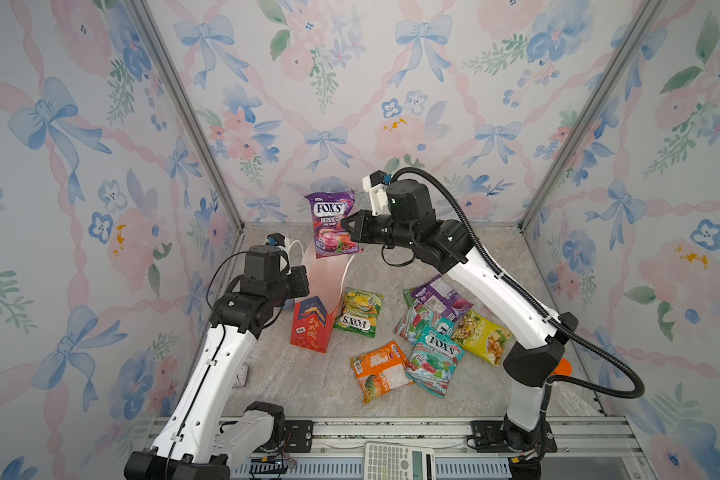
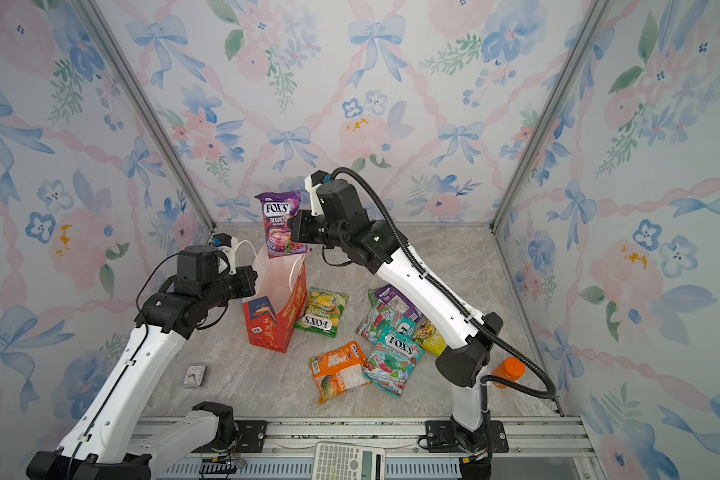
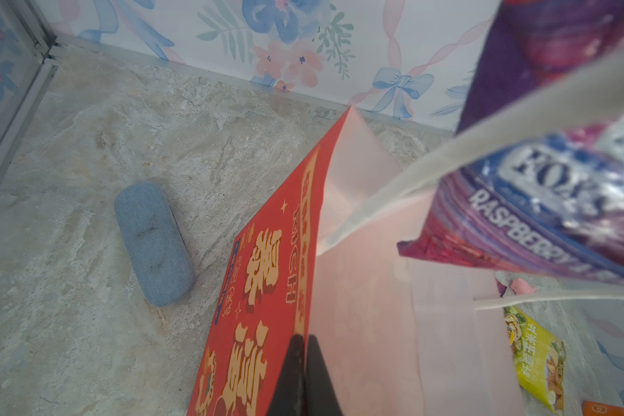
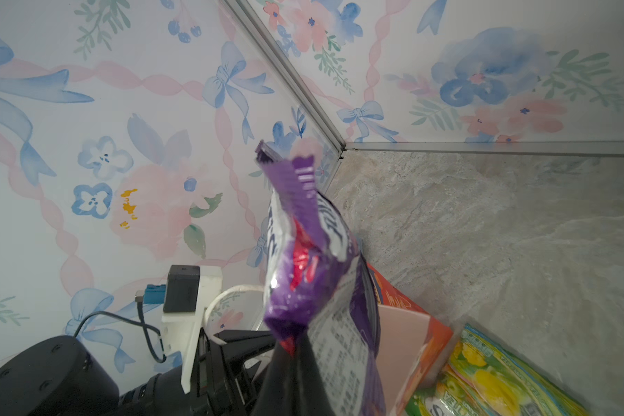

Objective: Place the snacks into the paper bag
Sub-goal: 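Lift the purple packet with the right gripper and carry it toward the bag, then lower the purple packet into the bag held open by the left gripper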

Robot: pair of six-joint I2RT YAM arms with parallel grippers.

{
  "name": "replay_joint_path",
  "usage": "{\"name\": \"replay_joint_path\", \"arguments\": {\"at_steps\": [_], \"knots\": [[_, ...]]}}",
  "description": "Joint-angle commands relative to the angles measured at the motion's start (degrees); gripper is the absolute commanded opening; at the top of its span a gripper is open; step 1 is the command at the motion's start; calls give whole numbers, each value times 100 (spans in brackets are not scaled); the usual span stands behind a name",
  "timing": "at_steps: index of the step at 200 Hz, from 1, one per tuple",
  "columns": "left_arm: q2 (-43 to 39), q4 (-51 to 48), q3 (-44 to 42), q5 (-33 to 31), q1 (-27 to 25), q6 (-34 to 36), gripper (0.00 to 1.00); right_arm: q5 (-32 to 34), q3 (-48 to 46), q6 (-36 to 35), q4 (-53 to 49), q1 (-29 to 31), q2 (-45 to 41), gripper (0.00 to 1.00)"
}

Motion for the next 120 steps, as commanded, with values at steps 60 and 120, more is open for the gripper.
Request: {"name": "replay_joint_path", "arguments": {"at_steps": [60, 120], "knots": [[-286, 366, -351, -45, -46, -226, 0, 393, -581, -21, 228, 306, -724, 0], [-435, 408, -427, 34, -51, -250, 0, 853, 825, -23, 74, 600, 260, 0]]}}
